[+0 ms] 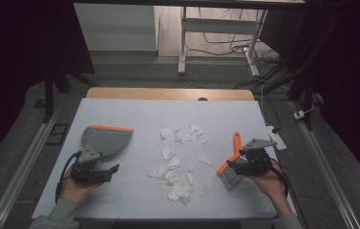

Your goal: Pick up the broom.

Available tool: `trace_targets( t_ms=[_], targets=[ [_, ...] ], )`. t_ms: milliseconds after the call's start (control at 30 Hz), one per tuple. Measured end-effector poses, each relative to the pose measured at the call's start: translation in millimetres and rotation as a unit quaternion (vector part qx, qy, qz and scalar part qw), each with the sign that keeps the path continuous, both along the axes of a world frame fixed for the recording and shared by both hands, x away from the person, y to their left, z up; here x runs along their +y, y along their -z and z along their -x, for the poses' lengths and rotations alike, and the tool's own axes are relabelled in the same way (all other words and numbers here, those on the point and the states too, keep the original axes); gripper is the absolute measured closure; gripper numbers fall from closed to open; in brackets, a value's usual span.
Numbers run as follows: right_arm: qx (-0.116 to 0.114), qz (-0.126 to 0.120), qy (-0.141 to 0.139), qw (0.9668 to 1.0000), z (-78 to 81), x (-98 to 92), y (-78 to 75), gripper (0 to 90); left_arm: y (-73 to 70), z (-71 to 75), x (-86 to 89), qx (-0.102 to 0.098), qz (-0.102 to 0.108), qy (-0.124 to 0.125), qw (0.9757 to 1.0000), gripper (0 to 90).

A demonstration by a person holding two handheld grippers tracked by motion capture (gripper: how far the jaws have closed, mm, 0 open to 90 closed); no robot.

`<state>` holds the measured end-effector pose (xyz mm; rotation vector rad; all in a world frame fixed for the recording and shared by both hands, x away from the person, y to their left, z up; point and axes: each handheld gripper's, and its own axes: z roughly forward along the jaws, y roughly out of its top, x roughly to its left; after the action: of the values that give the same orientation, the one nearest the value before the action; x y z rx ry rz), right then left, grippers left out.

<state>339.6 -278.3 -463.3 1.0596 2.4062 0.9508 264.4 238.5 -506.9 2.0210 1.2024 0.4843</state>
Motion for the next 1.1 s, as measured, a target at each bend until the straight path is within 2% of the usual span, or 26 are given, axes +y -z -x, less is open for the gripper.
trace_targets(
  t_ms=[100, 200, 267, 300, 367, 400, 467, 533, 567, 633, 700, 833, 933, 967, 1000, 1033, 1067, 1100],
  targets=[
    [0.012, -0.001, 0.011, 0.9999, -5.1, 0.5, -6.4, 32.0, 0.5, -0.9, -0.3, 0.001, -0.002, 0.000, 1.0000, 20.9],
    [0.051, -0.007, 0.041, 0.9978, -16.2, -1.5, -13.1, 33.3, 1.2, -1.4, -0.6, 0.002, -0.006, 0.000, 1.0000, 20.8],
    [0.057, -0.001, 0.050, 0.9971, -19.5, -2.2, -13.8, 33.4, 1.9, -1.9, -1.0, 0.003, -0.008, 0.000, 1.0000, 20.8],
    [0.074, 0.005, 0.067, 0.9950, -25.9, -3.0, -14.5, 33.4, 2.3, -2.0, -1.3, 0.004, -0.009, -0.001, 0.9999, 20.8],
    [0.082, 0.011, 0.081, 0.9933, -31.6, -4.1, -14.6, 33.3, 1.9, -1.7, -0.9, 0.005, -0.010, -0.002, 0.9999, 20.8],
    [0.090, 0.010, 0.089, 0.9919, -34.3, -4.7, -14.6, 33.3, 0.7, -1.3, 0.0, 0.005, -0.001, -0.006, 1.0000, 20.8],
    [0.103, 0.015, 0.106, 0.9888, -43.0, -3.2, -14.8, 33.3, 0.3, -1.0, -0.1, 0.003, 0.000, -0.006, 1.0000, 20.8],
    [0.122, 0.048, 0.118, 0.9843, -52.8, -2.1, -14.9, 33.4, 1.1, -0.4, -0.5, 0.004, -0.003, -0.004, 1.0000, 20.8],
    [0.124, 0.052, 0.130, 0.9823, -57.1, -2.3, -15.1, 34.5, 1.8, 0.2, -0.6, 0.005, -0.005, -0.002, 1.0000, 20.8],
    [0.146, 0.053, 0.139, 0.9780, -64.7, -2.5, -14.1, 34.6, 2.5, 2.8, -0.8, 0.003, -0.005, 0.002, 1.0000, 20.8],
    [0.154, 0.055, 0.160, 0.9735, -70.1, -1.4, -12.8, 34.9, 2.6, 3.5, -1.4, 0.003, -0.004, 0.003, 1.0000, 20.9],
    [0.166, 0.076, 0.187, 0.9652, -77.2, 7.1, -6.9, 34.7, 2.4, 3.3, -2.4, -0.002, -0.008, 0.010, 0.9999, 21.0],
    [0.179, 0.090, 0.198, 0.9595, -82.8, 14.8, -0.2, 34.6, 3.6, 2.9, -2.2, 0.000, -0.003, 0.012, 0.9999, 21.1],
    [0.184, 0.097, 0.204, 0.9565, -84.9, 16.6, 2.8, 34.6, 4.2, 2.9, -3.1, 0.002, -0.004, 0.013, 0.9999, 21.1],
    [0.184, 0.097, 0.204, 0.9565, -84.9, 16.6, 2.8, 34.6, 4.8, 2.8, -4.6, 0.002, -0.005, 0.015, 0.9999, 21.1],
    [0.197, 0.113, 0.215, 0.9498, -88.5, 18.2, 9.7, 34.3, 5.3, 2.8, -6.3, 0.003, -0.009, 0.017, 0.9998, 21.0],
    [0.197, 0.113, 0.215, 0.9498, -88.5, 18.2, 9.7, 34.3, 5.5, 3.0, -7.7, 0.003, -0.011, 0.020, 0.9997, 21.0],
    [0.201, 0.116, 0.222, 0.9469, -89.6, 18.4, 11.9, 34.4, 5.6, 3.6, -8.9, 0.003, -0.013, 0.022, 0.9997, 21.0]
  ],
)
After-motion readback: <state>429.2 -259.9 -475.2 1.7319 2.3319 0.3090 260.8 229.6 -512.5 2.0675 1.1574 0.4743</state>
